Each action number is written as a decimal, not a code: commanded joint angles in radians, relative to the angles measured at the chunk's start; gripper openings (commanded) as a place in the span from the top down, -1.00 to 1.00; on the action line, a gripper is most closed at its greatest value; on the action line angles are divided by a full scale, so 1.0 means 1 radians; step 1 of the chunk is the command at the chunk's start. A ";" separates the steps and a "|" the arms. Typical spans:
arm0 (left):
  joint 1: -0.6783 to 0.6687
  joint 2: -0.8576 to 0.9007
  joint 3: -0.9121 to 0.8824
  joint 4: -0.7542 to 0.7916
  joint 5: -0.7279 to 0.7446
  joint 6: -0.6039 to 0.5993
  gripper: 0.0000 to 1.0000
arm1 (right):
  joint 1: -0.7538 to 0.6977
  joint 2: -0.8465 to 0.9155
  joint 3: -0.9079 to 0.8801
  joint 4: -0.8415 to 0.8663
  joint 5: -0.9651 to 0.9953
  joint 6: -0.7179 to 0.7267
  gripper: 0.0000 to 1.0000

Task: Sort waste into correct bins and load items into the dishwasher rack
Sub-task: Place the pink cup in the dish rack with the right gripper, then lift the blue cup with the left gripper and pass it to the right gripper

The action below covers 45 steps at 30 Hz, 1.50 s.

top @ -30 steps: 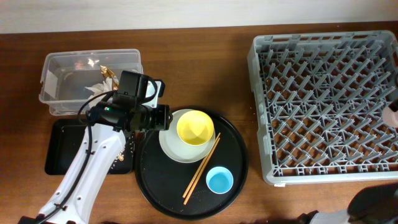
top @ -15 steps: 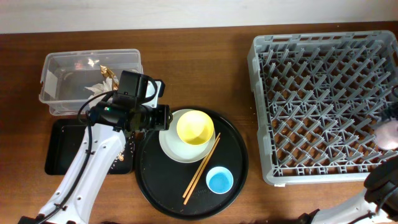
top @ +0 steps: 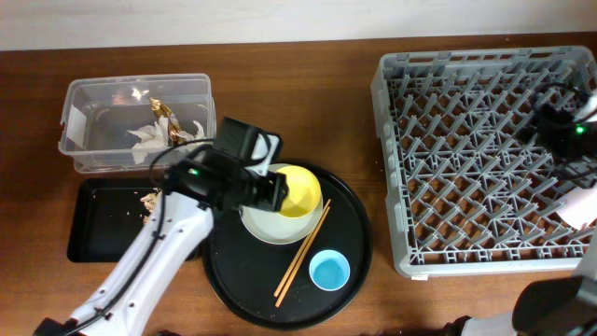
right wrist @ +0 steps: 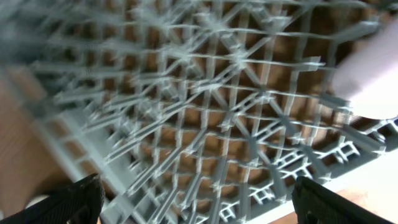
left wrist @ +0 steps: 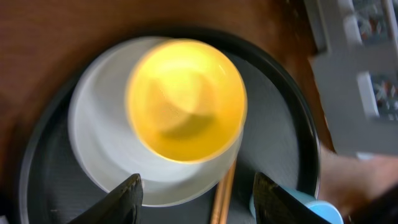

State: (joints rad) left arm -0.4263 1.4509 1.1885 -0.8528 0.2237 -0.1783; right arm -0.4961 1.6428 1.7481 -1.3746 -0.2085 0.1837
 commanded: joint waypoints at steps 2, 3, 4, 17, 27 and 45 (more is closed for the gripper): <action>-0.146 0.013 -0.078 -0.012 0.024 0.016 -0.13 | 0.108 -0.007 0.013 -0.040 0.000 -0.011 -0.96; -0.168 0.016 -0.089 -0.012 0.035 0.015 -0.13 | 0.128 -0.007 0.013 -0.040 0.010 -0.011 -0.96; -0.211 0.025 -0.110 -0.013 0.035 0.015 -0.13 | 0.150 -0.007 0.013 -0.040 0.010 -0.011 -0.97; -0.352 0.228 -0.093 0.028 0.035 0.008 0.99 | 0.203 -0.007 0.013 -0.059 0.010 -0.023 -0.97; 0.035 0.027 0.074 0.204 0.529 0.008 0.99 | 0.223 0.000 0.003 -0.058 -0.280 -0.278 -0.97; 0.172 0.223 0.074 0.433 1.086 0.008 0.99 | 0.686 0.000 -0.269 0.211 -1.060 -0.528 -0.99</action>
State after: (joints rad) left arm -0.2546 1.6737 1.2537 -0.4248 1.2766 -0.1757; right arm 0.1505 1.6447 1.4845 -1.1652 -1.2156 -0.3256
